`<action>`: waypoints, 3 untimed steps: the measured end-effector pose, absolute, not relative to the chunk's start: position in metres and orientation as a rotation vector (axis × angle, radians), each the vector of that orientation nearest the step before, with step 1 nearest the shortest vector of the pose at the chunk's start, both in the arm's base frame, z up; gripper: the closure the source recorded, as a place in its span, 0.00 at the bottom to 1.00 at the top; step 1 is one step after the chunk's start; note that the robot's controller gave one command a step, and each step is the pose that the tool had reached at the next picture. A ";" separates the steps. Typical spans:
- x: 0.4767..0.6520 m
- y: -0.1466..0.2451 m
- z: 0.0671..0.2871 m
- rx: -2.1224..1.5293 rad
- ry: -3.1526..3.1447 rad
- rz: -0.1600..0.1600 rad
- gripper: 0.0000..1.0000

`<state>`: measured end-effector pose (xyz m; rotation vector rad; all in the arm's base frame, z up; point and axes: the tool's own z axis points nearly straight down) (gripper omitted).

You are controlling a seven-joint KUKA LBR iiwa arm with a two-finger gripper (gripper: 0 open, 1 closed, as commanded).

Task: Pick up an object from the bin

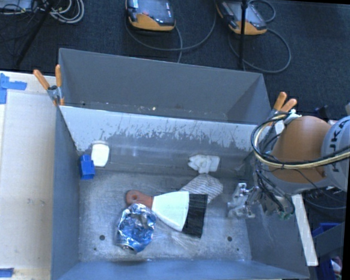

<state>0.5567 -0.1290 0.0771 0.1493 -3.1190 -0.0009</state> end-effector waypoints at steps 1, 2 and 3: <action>0.565 -0.127 0.077 0.150 -3.160 0.005 0.00; 0.557 -0.129 0.077 0.152 -3.118 -0.001 1.00; 0.565 -0.127 0.077 0.153 -3.160 0.005 0.00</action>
Offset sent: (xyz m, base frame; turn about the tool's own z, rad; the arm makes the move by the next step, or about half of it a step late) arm 0.0000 0.0000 0.0000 0.0000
